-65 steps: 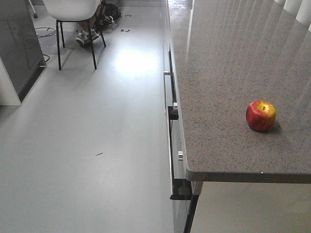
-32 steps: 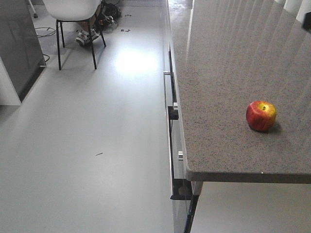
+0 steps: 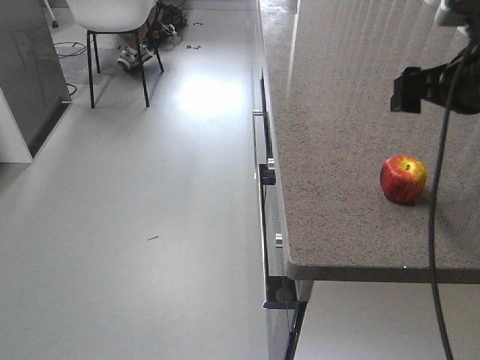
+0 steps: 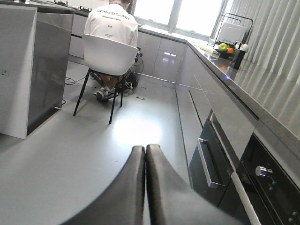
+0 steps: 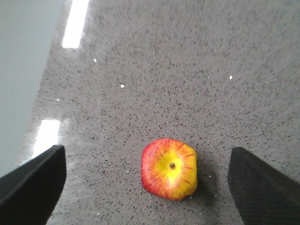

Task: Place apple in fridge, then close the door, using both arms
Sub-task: 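Lower the open right gripper over the red-and-yellow apple, then close the right gripper on the apple and lift it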

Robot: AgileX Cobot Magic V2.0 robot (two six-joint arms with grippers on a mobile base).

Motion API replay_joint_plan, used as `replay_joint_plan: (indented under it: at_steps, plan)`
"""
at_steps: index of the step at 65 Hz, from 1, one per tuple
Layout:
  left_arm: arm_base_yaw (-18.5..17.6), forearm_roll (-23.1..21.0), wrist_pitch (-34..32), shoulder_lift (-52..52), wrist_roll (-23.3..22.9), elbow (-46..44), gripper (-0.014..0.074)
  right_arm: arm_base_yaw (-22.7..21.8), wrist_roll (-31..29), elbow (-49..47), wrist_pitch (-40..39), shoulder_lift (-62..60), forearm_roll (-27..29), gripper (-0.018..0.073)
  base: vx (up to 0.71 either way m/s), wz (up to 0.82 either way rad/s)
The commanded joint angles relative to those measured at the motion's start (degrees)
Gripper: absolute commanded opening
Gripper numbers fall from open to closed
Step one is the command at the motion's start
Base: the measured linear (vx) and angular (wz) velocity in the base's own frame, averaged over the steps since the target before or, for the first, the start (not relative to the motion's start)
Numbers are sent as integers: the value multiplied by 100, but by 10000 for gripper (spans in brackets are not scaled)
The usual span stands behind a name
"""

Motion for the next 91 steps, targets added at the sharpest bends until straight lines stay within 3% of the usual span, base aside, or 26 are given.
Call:
replay_joint_plan:
  at_steps: [1, 13, 73, 91]
  plan:
    - [-4, -14, -389, 76, -59, -97, -6, -5, 58, -237, -365, 60, -183, 656, 0, 0]
    - [-4, -14, -389, 76, -59, -97, -6, -5, 294, -237, -339, 486, -606, 652, 0, 0]
    - [-4, -14, -389, 76, -59, -97, -6, -5, 301, -226, -363, 1728, -611, 627, 0, 0]
    - [-4, -14, -389, 76, -59, -97, -6, -5, 327, -226, -216, 1763, -606, 488, 0, 0]
